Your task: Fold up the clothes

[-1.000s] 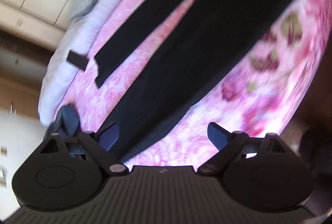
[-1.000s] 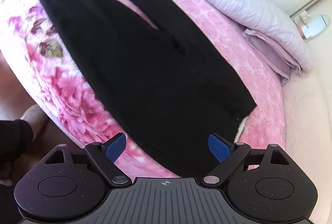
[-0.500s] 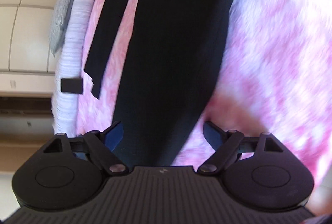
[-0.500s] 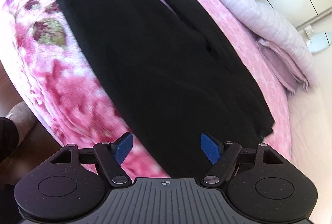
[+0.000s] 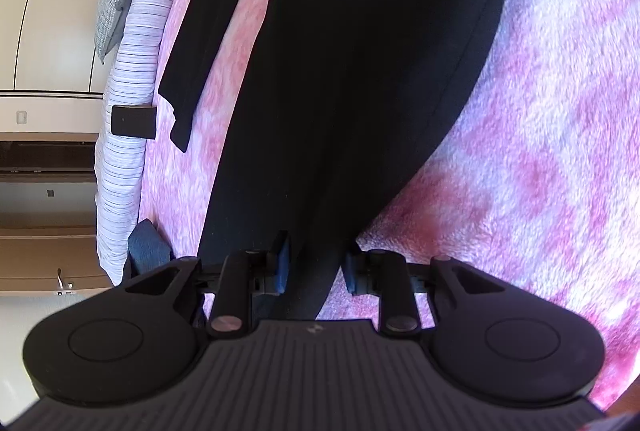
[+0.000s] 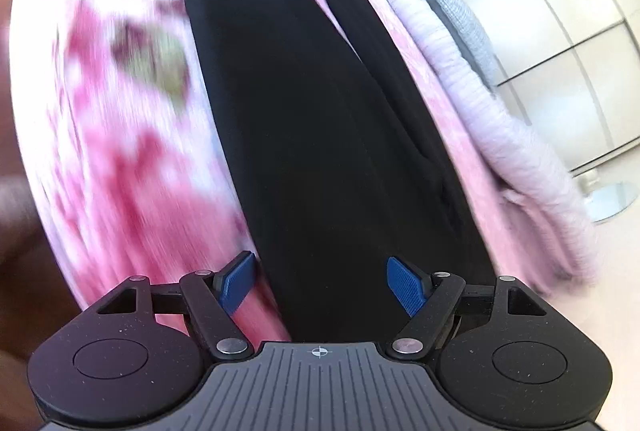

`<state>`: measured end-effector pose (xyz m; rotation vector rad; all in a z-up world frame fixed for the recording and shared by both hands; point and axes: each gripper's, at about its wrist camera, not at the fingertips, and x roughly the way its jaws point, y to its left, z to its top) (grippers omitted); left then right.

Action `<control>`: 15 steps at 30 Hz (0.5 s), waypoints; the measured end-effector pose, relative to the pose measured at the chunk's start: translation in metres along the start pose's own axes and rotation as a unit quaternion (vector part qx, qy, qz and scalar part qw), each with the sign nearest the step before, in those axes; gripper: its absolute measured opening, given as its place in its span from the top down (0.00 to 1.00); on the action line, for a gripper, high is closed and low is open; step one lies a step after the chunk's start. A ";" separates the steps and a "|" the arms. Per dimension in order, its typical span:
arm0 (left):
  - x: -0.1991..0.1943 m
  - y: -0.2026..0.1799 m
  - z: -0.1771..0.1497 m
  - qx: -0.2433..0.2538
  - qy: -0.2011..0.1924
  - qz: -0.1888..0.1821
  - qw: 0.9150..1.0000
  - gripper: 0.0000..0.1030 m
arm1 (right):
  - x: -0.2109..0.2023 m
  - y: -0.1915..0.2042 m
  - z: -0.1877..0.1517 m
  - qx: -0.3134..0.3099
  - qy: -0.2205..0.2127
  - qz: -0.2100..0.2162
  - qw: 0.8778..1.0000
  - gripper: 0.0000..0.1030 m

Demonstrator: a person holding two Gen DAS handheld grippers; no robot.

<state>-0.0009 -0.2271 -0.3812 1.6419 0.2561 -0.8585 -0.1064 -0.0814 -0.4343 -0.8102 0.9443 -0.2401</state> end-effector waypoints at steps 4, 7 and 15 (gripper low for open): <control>0.001 -0.002 0.002 -0.009 0.006 0.009 1.000 0.76 | 0.012 -0.019 -0.058 -0.028 0.063 -0.065 0.995 0.27; 0.001 -0.007 0.003 -0.017 0.007 0.020 1.000 0.79 | 0.022 -0.031 -0.098 -0.058 0.105 -0.093 0.988 0.47; -0.012 0.007 0.007 -0.016 0.016 0.005 1.000 0.97 | 0.020 -0.070 -0.125 -0.096 0.105 -0.034 0.989 0.94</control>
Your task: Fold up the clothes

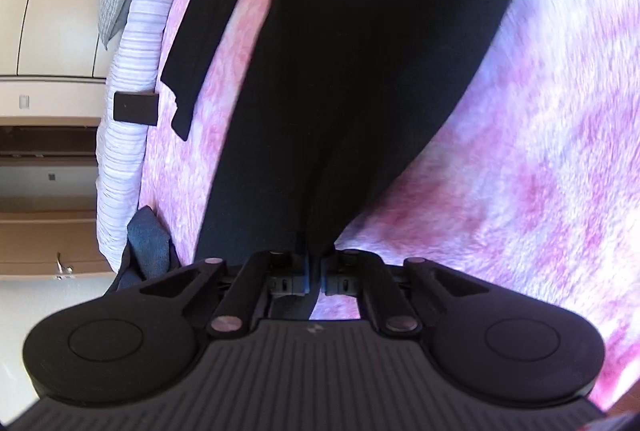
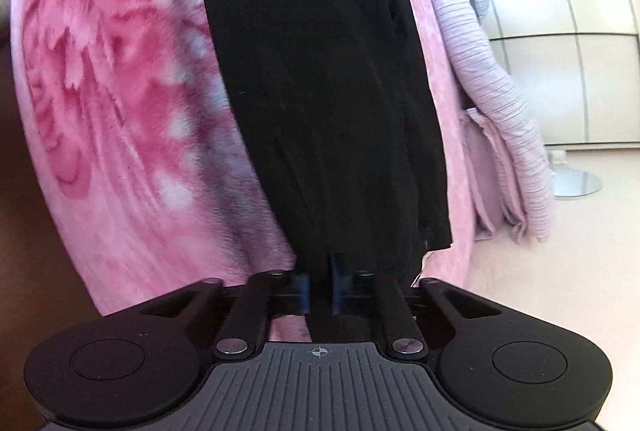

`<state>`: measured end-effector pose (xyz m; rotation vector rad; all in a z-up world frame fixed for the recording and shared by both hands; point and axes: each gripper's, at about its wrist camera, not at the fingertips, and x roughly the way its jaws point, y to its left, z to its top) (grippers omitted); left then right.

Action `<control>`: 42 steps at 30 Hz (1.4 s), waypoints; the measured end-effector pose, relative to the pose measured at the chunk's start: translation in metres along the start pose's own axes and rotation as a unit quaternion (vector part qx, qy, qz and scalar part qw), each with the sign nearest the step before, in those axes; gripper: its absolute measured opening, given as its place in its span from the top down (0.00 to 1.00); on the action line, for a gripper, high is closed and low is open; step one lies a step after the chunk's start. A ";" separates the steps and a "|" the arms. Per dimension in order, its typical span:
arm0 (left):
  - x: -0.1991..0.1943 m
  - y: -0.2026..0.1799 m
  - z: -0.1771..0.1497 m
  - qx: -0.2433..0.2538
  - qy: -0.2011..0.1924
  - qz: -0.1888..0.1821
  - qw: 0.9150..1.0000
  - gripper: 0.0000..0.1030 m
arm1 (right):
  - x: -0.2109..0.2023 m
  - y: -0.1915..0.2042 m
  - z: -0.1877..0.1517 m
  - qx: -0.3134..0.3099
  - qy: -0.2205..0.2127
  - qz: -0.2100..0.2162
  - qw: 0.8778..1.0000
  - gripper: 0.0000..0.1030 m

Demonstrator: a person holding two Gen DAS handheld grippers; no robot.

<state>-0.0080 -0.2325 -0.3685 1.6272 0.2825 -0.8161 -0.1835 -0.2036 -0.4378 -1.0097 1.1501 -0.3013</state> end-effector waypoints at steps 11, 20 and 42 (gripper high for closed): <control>-0.071 0.159 0.046 0.014 -0.002 -0.022 1.000 0.97 | -0.056 -0.157 0.013 0.018 -0.045 0.115 0.992 0.95; 0.005 0.292 0.130 0.059 -0.014 -0.118 0.991 0.97 | 0.005 -0.279 0.040 -0.032 -0.026 0.202 0.978 0.95; 0.200 0.344 0.291 0.112 0.034 -0.237 0.964 0.97 | 0.198 -0.378 0.059 0.061 0.033 0.375 0.924 0.95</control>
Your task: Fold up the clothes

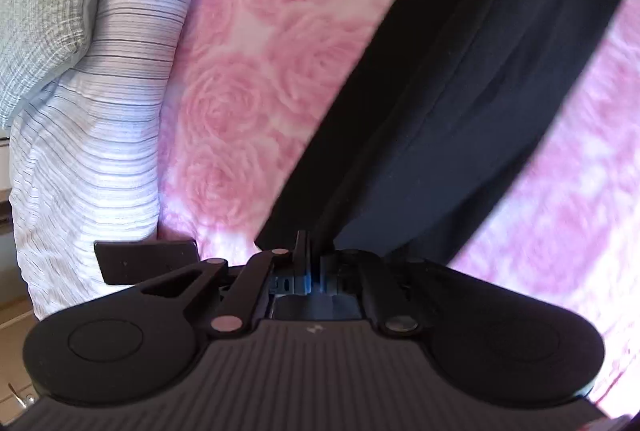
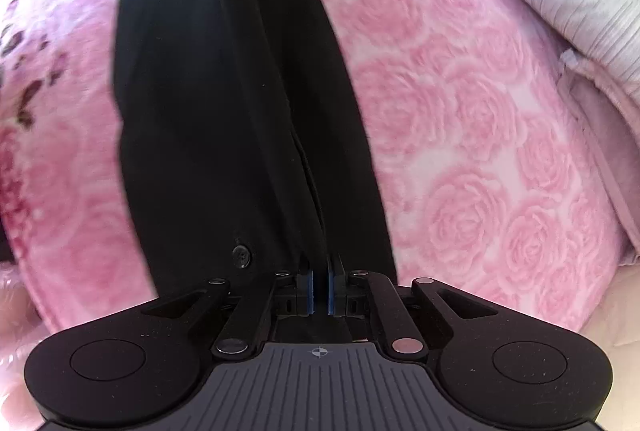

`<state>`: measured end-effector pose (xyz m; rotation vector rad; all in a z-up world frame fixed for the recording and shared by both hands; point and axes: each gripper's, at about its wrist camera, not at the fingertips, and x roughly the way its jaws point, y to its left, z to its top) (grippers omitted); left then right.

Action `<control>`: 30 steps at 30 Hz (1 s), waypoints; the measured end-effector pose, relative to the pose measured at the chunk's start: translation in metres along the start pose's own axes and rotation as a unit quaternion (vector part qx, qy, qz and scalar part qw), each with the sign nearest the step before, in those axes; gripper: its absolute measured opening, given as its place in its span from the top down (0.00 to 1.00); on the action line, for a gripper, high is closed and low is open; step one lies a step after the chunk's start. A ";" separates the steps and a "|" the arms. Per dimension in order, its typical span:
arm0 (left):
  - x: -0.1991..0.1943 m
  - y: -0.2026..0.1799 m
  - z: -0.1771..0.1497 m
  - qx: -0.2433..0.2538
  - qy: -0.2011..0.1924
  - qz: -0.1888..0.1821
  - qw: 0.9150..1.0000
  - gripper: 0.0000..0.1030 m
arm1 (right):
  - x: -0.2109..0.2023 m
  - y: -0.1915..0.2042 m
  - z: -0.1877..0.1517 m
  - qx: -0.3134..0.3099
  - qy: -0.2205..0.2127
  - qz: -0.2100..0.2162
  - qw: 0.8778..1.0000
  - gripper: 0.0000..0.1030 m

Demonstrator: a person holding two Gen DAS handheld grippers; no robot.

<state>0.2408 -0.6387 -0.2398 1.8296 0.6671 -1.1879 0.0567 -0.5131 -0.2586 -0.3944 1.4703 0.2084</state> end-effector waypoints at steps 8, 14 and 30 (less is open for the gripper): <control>0.086 -0.043 0.052 0.027 0.060 0.058 0.996 0.94 | 0.094 -0.042 0.000 0.072 -0.016 0.016 0.997 0.94; 0.096 -0.039 0.053 0.022 0.095 0.104 0.990 0.79 | 0.079 -0.059 -0.022 0.166 -0.063 -0.023 0.984 0.66; 0.042 -0.019 0.068 -0.004 0.105 0.144 0.984 0.62 | 0.034 -0.057 -0.136 0.486 -0.133 -0.033 0.863 0.65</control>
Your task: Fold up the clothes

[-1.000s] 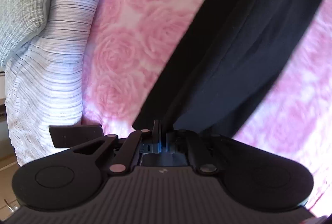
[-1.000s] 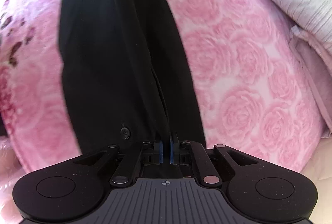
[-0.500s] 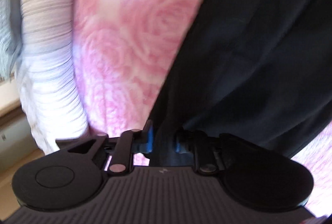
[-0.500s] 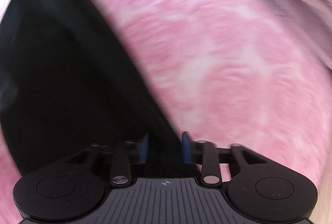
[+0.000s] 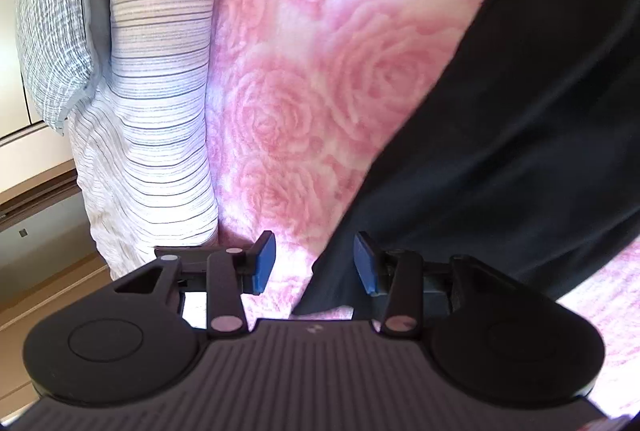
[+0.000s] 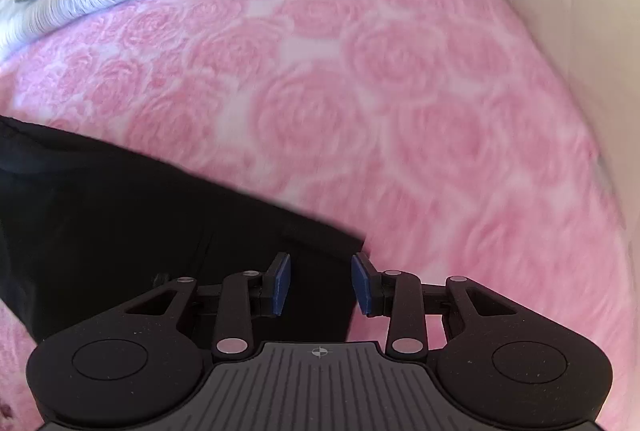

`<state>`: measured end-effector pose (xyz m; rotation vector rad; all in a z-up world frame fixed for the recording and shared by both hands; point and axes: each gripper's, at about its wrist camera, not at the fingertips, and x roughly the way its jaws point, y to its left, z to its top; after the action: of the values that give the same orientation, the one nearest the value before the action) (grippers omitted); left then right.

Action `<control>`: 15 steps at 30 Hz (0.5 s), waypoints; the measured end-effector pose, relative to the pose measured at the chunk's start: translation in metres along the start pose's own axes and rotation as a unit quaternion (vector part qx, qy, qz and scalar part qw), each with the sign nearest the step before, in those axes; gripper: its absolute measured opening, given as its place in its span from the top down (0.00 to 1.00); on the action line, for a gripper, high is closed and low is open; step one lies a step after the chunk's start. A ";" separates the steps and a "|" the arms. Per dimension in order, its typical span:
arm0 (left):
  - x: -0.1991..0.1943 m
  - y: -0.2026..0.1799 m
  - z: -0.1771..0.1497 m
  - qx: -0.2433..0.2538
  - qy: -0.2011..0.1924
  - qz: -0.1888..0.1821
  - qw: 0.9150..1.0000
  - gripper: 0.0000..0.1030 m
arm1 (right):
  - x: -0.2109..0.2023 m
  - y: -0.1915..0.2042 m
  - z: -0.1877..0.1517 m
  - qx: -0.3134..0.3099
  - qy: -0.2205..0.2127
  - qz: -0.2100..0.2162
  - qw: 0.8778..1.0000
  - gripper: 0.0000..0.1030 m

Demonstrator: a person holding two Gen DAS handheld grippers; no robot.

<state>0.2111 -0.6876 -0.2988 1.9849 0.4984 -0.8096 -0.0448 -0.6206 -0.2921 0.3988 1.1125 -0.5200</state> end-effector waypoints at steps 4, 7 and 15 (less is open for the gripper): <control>-0.015 -0.012 0.002 -0.004 0.002 0.000 1.000 0.59 | 0.016 -0.013 -0.015 0.056 -0.007 0.025 0.998 0.65; -0.032 -0.022 0.007 -0.005 -0.003 -0.003 1.000 0.58 | 0.020 -0.023 -0.013 0.093 -0.010 0.033 0.995 0.65; -0.068 -0.058 0.035 -0.011 -0.032 -0.018 0.999 0.57 | 0.022 -0.029 -0.013 0.113 -0.033 0.047 0.992 0.66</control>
<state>0.1152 -0.6905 -0.2977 1.9290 0.5047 -0.8840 -0.0633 -0.6415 -0.3191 0.6247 0.9689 -0.5734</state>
